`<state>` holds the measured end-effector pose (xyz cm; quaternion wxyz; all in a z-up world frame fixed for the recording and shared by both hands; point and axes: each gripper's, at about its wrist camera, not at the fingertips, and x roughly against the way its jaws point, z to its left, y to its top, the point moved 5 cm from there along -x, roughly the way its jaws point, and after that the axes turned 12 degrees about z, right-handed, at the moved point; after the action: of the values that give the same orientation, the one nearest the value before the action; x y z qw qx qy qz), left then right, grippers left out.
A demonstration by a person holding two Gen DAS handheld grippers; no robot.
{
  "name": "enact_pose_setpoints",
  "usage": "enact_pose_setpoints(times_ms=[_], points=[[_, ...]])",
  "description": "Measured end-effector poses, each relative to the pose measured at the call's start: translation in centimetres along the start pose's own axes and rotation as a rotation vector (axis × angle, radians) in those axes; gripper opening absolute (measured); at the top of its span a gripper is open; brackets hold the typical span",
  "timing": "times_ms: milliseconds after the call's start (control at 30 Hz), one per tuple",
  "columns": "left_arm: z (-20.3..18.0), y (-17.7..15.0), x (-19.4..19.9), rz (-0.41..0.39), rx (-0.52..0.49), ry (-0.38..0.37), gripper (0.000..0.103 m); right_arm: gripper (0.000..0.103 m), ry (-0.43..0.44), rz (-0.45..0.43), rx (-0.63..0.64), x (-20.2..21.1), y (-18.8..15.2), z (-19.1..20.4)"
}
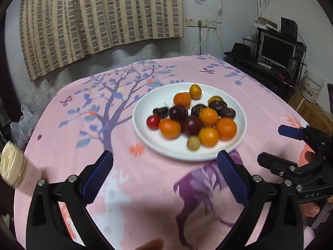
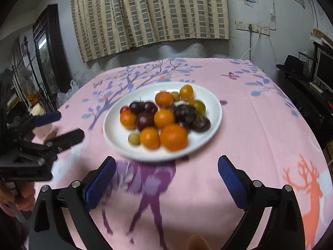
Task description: Organize fruits
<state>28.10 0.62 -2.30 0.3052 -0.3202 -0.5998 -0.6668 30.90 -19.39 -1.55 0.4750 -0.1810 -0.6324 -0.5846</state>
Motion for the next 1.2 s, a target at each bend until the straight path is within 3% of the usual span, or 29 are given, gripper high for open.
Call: enact_pose_setpoints(times_ms=[133, 267, 400, 1200], points=[[0.3, -3.9, 0.6, 0.005, 0.010, 0.027, 0.098, 0.099, -0.057, 0.013, 0.049, 0.9, -3.6, 0.9], [1.3, -6.2, -0.2, 0.055, 0.051, 0.037, 0.098, 0.099, -0.069, 0.012, 0.047, 1.2, -4.9, 0.8], [2.2, -6.5, -0.3, 0.055, 0.078, 0.056, 0.098, 0.099, -0.106, 0.043, 0.055, 0.6, -5.5, 0.9], [2.5, -6.5, 0.3, 0.043, 0.095, 0.032, 0.098, 0.099, -0.107, 0.043, 0.035, 0.6, -5.4, 0.6]])
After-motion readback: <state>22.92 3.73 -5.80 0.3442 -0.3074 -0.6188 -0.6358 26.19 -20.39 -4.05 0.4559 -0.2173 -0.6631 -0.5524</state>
